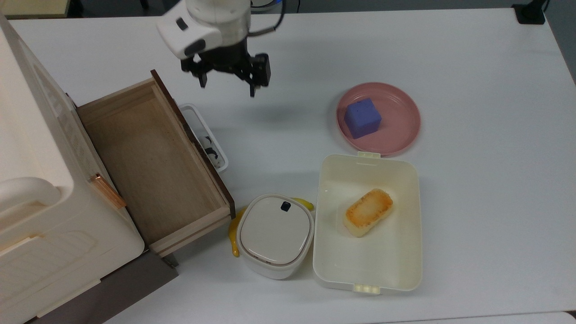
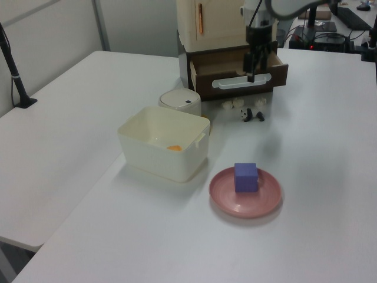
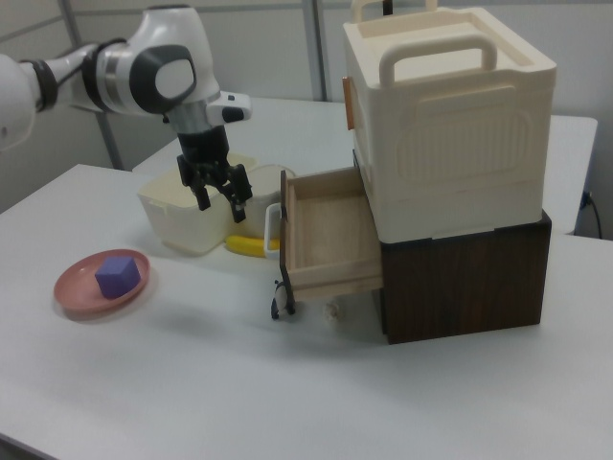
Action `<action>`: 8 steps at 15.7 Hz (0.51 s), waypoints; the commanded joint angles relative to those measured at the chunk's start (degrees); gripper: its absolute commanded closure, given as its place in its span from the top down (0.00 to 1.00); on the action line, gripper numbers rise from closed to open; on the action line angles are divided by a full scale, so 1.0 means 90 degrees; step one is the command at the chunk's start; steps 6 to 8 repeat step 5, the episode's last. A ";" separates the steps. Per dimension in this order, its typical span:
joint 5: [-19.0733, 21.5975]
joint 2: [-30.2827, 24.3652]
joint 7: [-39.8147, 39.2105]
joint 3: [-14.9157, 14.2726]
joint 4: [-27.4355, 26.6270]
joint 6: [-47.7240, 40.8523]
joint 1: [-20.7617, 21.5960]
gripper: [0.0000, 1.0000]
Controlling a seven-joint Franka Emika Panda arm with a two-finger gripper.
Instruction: Slide open the drawer
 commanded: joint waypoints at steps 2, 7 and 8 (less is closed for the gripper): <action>0.0233 -0.0502 -0.0046 0.0016 -0.0103 -0.0529 -0.0074 1.00; 0.0223 -0.0697 -0.0124 -0.0043 -0.0162 -0.0529 -0.0181 1.00; 0.0223 -0.0697 -0.0124 -0.0043 -0.0162 -0.0529 -0.0181 1.00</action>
